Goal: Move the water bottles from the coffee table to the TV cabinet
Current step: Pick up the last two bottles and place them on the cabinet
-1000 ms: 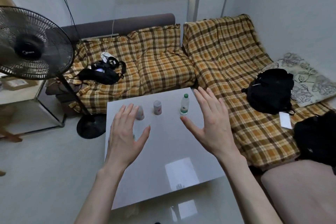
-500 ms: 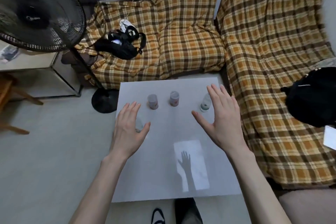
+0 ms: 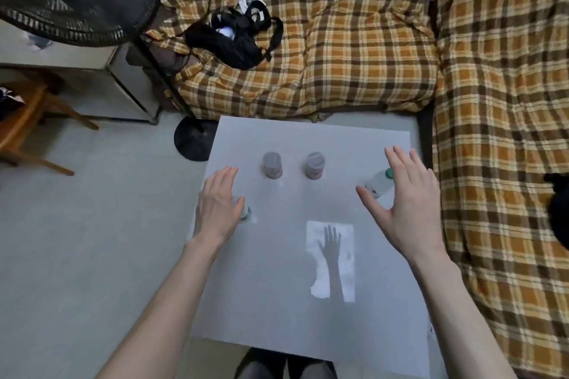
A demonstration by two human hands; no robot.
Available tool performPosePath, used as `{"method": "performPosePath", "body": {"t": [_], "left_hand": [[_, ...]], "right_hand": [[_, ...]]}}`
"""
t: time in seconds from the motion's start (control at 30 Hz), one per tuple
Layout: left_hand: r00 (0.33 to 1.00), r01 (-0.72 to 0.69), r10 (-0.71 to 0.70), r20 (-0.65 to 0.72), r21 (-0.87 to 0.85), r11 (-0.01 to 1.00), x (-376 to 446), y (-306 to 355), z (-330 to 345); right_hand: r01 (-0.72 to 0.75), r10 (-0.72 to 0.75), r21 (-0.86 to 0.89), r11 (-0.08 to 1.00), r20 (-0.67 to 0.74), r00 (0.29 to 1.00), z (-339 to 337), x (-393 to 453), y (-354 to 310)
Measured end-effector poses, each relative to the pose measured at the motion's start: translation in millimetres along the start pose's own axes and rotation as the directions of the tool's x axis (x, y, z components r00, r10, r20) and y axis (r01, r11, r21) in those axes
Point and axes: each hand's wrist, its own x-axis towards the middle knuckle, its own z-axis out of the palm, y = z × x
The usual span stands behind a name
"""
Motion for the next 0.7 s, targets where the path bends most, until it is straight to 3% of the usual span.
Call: {"method": "performPosePath", "body": {"t": [0.17,0.27,0.43,0.7], "left_hand": [[0.959,0.197,-0.231,0.165,0.201,0.960,27.9,-27.0,42.7],[0.912,0.241,-0.310,0.268,0.262,0.934,37.4,-40.3,60.4],[0.915,0.235,-0.298,0.271,0.242,0.942,45.3,-60.5,80.5],[0.959,0.152,-0.179,0.221,0.134,0.979,44.0,-42.3,85.7]], "right_hand": [[-0.001,0.003,-0.047,0.999,0.048,0.999,30.4,8.6,17.6],[-0.001,0.005,-0.058,0.998,0.074,0.997,47.1,9.1,26.4],[0.003,0.015,-0.098,0.995,0.177,0.984,67.8,9.6,37.3],[-0.020,0.040,-0.103,0.994,0.198,0.979,84.3,12.4,49.9]]}}
